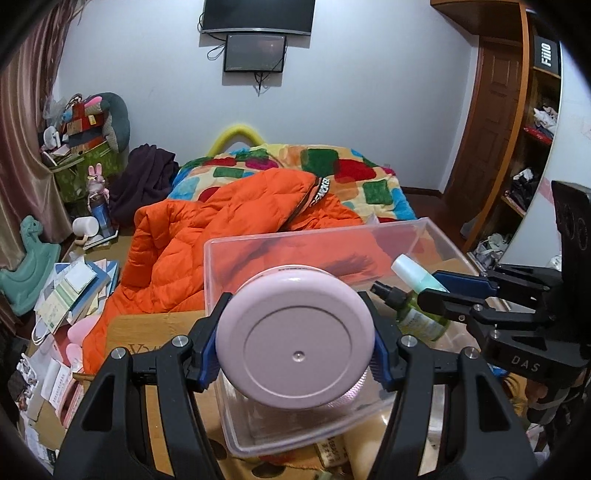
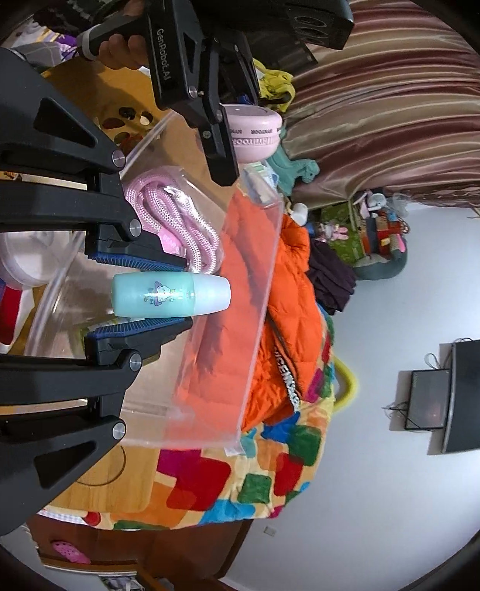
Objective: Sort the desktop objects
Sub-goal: 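Lower and release the pink case with the left tool while the right tool releases the teal bottle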
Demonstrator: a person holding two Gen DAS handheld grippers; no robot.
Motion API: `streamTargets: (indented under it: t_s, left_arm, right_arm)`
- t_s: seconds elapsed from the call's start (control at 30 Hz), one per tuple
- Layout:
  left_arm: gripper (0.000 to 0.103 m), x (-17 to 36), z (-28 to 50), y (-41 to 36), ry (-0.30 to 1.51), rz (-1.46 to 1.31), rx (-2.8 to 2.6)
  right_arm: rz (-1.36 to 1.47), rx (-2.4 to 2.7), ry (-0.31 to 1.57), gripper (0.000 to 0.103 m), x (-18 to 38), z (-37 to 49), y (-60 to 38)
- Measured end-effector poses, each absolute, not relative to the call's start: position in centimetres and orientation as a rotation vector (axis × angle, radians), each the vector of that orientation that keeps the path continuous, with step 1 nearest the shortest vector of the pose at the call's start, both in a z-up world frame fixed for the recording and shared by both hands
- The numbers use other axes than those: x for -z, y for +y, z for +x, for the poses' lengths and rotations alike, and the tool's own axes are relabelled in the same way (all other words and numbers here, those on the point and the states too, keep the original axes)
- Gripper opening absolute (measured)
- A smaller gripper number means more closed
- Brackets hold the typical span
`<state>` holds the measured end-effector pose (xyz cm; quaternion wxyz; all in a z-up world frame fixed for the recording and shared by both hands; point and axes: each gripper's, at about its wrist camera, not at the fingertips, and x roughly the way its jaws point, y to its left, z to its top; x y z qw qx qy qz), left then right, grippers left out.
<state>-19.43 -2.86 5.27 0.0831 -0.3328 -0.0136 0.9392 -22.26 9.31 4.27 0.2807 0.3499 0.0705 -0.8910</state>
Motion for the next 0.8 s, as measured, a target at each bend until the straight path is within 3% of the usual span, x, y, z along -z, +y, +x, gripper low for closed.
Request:
streamTargets:
  t_s: [0.8]
  left_arm:
    - [0.063, -3.2, -21.1, -2.0, -0.006, -1.104, -2.739]
  right_arm:
    - [1.027, 2.31, 0.366, 0.023, -1.9, -23.2, 6.9]
